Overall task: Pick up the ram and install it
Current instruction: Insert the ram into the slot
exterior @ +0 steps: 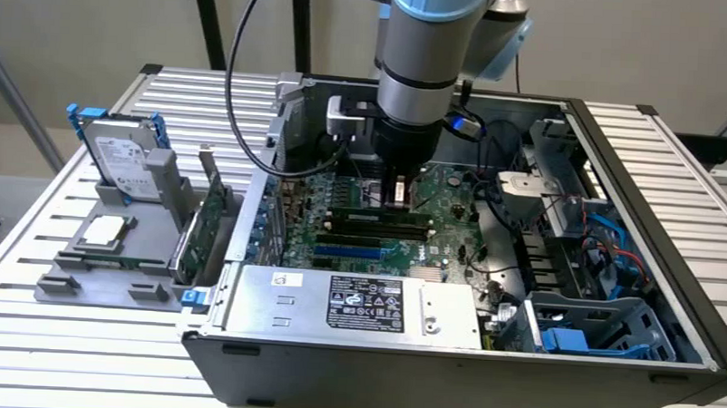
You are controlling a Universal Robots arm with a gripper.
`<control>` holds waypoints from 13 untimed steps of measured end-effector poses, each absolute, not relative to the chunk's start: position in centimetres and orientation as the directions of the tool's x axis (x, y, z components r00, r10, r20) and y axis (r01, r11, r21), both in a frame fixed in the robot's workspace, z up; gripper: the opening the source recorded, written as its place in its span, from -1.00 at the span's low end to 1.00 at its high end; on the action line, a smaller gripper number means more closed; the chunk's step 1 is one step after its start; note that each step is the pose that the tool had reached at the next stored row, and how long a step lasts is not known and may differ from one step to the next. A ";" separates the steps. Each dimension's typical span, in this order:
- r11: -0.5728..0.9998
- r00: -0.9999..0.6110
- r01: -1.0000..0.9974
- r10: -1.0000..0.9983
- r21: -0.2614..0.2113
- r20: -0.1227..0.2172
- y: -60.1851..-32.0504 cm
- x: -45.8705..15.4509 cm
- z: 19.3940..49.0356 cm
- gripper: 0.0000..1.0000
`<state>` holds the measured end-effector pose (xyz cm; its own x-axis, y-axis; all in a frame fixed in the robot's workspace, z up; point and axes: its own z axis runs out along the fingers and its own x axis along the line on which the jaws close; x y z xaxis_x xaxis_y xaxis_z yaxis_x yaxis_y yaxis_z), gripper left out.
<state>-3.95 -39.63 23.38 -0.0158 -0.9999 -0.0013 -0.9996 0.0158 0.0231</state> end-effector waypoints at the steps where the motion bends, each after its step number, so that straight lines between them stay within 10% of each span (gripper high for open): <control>1: 0.016 -0.016 -1.000 -1.000 0.023 0.000 -39.6 -4.0 23.2 -1.00; 13: 0.031 -0.031 -0.999 -1.000 0.023 0.004 -39.6 -4.0 22.8 -1.00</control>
